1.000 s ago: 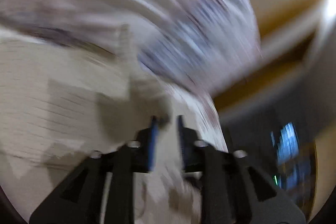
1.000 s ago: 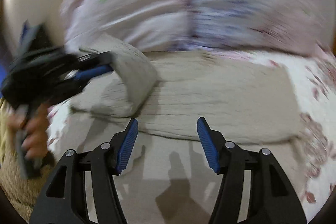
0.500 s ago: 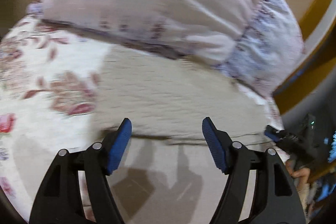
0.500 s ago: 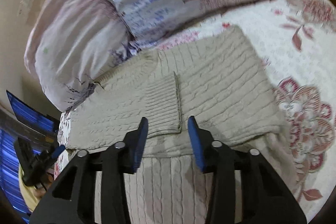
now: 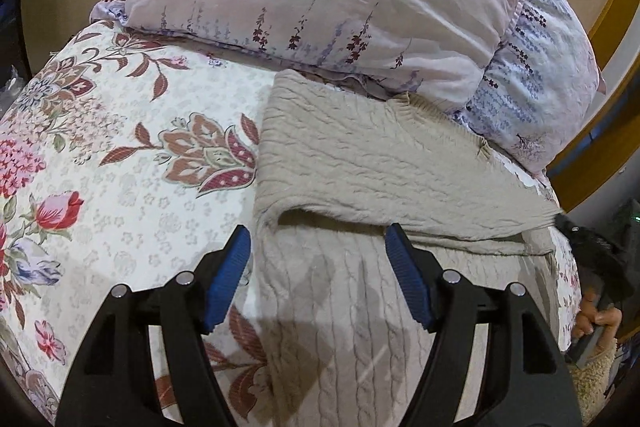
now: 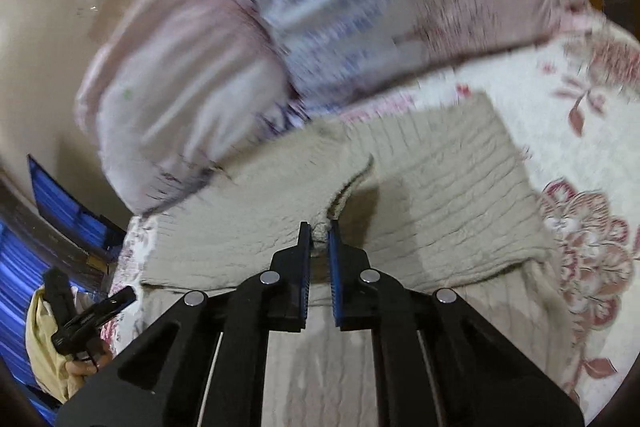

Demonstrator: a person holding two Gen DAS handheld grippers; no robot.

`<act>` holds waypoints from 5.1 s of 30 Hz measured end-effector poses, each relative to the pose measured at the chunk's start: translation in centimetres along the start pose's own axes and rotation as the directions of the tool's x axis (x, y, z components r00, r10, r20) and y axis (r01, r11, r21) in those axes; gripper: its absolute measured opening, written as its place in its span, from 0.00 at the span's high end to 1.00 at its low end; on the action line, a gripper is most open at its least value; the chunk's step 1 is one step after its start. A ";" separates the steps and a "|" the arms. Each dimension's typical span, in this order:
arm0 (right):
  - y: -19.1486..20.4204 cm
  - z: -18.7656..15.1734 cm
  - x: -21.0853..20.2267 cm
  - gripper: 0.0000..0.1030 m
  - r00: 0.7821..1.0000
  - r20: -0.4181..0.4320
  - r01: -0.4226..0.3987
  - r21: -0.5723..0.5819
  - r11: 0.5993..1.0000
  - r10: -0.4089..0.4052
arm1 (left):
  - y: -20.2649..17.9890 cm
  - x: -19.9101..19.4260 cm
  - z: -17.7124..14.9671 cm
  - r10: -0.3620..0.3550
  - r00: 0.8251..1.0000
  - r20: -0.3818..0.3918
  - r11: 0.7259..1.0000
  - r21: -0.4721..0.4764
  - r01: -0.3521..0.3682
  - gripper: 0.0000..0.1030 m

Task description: Fold small clothes

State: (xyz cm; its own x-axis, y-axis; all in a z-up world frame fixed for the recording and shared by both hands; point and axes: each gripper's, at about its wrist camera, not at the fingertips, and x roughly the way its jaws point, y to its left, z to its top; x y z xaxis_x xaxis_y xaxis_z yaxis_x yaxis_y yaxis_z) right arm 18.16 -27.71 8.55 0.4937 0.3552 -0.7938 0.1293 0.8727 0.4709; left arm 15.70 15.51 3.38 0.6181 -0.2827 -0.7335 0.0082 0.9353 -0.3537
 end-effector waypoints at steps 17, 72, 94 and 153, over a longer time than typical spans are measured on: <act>-3.2 -2.4 -0.5 0.48 0.989 -0.095 0.115 0.046 0.992 -0.110 | 1.3 -3.1 -5.6 -0.105 0.994 -0.041 0.994 -0.013 0.104 0.32; -3.0 -11.3 -18.0 0.92 0.981 0.183 -0.040 -0.145 0.989 0.067 | -1.1 -10.9 -9.4 -0.302 0.948 0.096 0.950 -0.046 0.307 0.94; 0.5 -0.7 -11.9 0.92 0.950 0.304 0.151 -0.258 0.954 -0.068 | -5.8 -7.3 4.6 -0.146 0.962 0.231 0.989 0.051 0.138 0.94; -8.0 -0.8 -1.7 0.91 0.960 0.026 0.279 -0.093 0.956 -0.278 | -1.8 3.3 2.8 0.054 0.998 0.019 0.995 0.078 -0.055 0.43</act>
State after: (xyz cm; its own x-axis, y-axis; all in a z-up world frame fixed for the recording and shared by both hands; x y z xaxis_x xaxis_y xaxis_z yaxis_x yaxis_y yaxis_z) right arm 15.59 -35.03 5.86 0.4603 0.0898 -0.8832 0.1812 0.9644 0.1925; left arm 19.94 13.51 3.27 0.6328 -0.2278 -0.7400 0.0350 0.9632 -0.2666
